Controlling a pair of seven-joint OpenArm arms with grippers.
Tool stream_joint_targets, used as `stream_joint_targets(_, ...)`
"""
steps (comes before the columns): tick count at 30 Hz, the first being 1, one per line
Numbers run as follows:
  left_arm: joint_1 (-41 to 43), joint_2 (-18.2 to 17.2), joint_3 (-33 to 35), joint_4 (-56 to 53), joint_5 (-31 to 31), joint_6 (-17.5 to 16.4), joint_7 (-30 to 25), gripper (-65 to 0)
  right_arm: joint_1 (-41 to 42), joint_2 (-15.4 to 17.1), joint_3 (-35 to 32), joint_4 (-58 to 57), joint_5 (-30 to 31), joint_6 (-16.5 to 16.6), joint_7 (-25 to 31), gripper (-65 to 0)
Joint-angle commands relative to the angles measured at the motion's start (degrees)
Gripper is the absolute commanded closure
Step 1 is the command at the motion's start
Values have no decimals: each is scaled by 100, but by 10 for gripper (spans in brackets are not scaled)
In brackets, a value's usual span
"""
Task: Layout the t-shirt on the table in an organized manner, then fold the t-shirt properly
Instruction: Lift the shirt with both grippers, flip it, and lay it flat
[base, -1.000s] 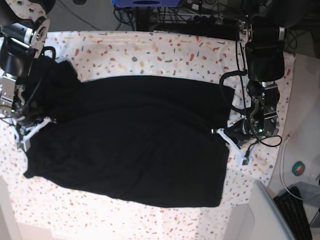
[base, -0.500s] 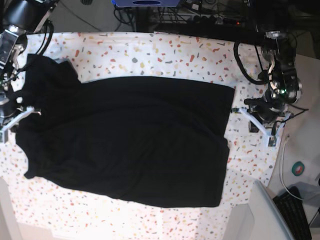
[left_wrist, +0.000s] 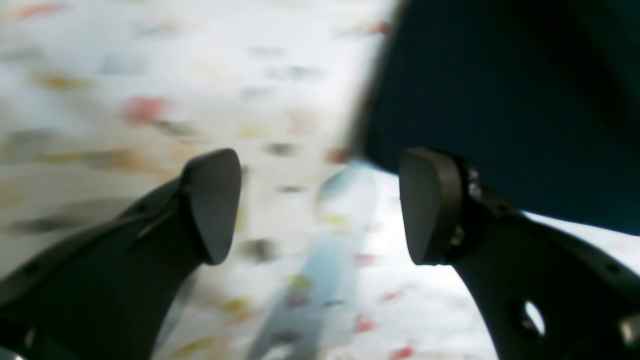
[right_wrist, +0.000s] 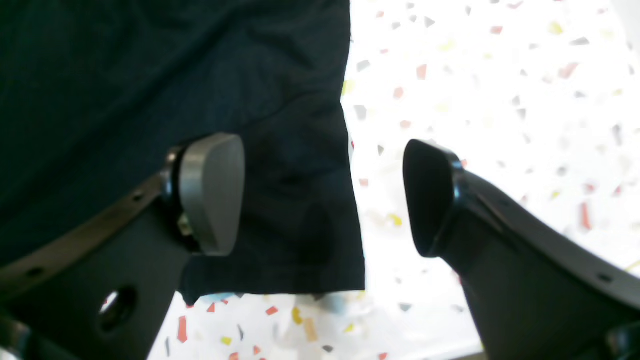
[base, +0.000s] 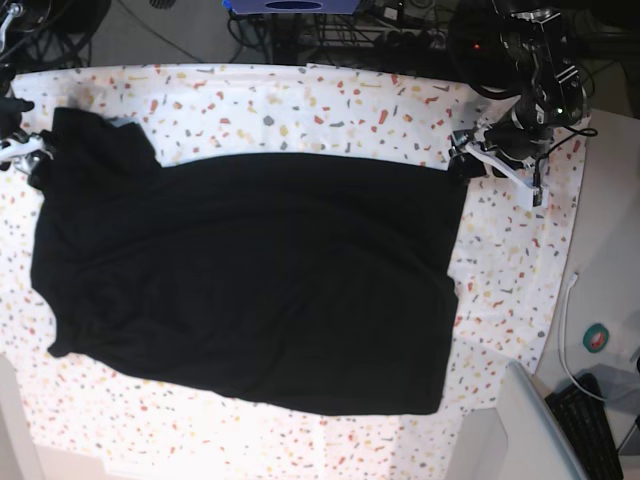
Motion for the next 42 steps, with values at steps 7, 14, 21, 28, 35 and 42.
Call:
stream_joint_targets(7, -304, -105, 214, -315, -272, -66, -84, -472, 103, 530, 15, -658, 113, 30, 203, -426)
stream_joint_targets(14, -559, -79, 345, -790, -290, -66, -84, -367, 666, 961, -117, -2003, 105, 109, 423, -426)
stream_joint_targets(21, -541, -105, 345, -807, -298, -66, -84, 0, 1000, 1145, -240, -2469, 78, 812, 423, -426)
stream_joint_targets(28, -533, -114, 310, -763, -307, -66, -76, 0, 1325, 1145, -249, -3129, 69, 830, 423, -428)
stream_joint_targets(35, -453, -131, 284, -693, -307, -66, -76, 0, 1334, 1145, -882, -3225, 69, 847, 432, -390)
stream_joint_targets(42, -102, -131, 301, 107, -272, -66, -40, 0, 1070, 1128, -741, -3058, 122, 839, 406, 0)
